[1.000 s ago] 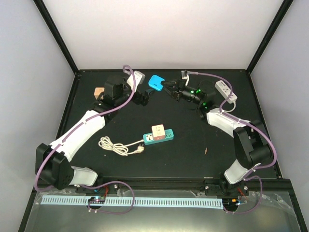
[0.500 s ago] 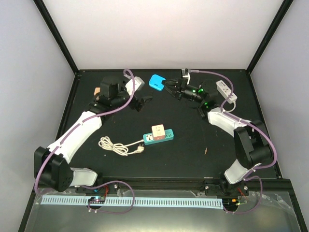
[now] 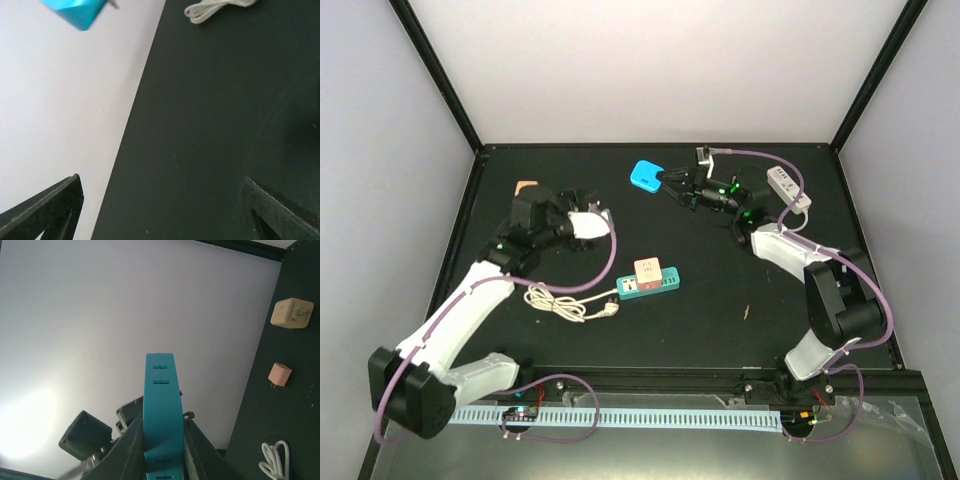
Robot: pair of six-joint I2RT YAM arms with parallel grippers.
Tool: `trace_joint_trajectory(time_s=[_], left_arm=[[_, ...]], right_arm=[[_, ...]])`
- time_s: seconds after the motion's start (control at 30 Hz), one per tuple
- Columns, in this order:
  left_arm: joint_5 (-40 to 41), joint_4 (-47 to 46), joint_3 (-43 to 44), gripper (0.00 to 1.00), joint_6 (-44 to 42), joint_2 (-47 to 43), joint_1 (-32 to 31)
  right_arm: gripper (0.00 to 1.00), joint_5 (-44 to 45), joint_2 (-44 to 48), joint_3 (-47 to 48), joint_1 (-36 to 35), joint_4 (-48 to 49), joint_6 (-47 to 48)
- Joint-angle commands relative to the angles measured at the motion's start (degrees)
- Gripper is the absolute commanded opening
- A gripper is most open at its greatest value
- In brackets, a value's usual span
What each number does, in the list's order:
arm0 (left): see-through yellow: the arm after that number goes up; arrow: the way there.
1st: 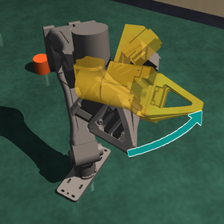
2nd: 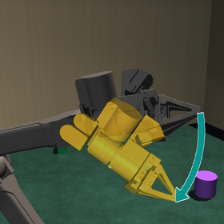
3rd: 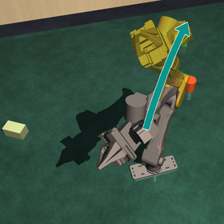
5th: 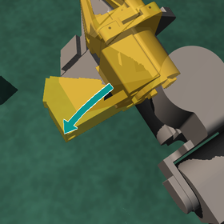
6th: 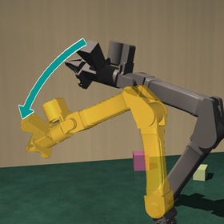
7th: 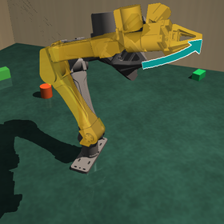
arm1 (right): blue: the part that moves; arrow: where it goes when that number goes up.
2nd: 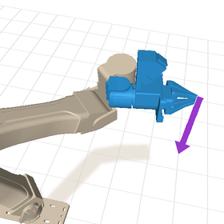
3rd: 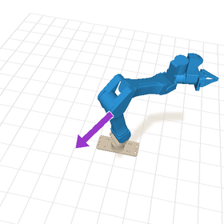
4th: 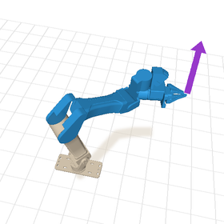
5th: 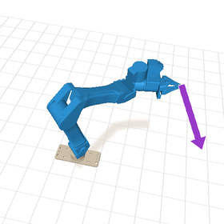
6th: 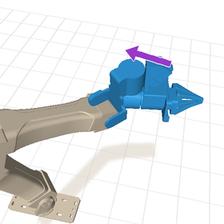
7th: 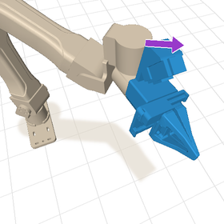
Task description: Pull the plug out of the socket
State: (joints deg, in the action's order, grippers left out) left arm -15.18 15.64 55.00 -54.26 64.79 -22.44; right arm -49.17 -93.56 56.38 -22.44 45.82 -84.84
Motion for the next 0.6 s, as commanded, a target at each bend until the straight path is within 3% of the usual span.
trace_joint_trajectory(time_s=[0.0,0.1,0.27,0.57], left_arm=[[-2.7,-0.3,-2.4,0.89,-16.5,-9.7,0.2],[-6.3,-8.2,-3.8,0.90,-17.7,-13.7,-0.7],[-3.8,-19.0,-7.8,0.89,-21.6,-15.6,-4.6],[-6.4,-20.2,-13.6,0.82,-31.9,-19.2,-8.7]], right_arm=[[0.01,0.2,0.5,-0.4,-1.1,-0.6,2.6],[0.01,-0.1,0.5,-0.7,-2.1,-0.7,2.8],[0.01,0.1,1.4,-2.6,-3.4,1.3,0.7],[0.01,1.9,6.3,-6.1,-6.0,2.0,-0.1]])
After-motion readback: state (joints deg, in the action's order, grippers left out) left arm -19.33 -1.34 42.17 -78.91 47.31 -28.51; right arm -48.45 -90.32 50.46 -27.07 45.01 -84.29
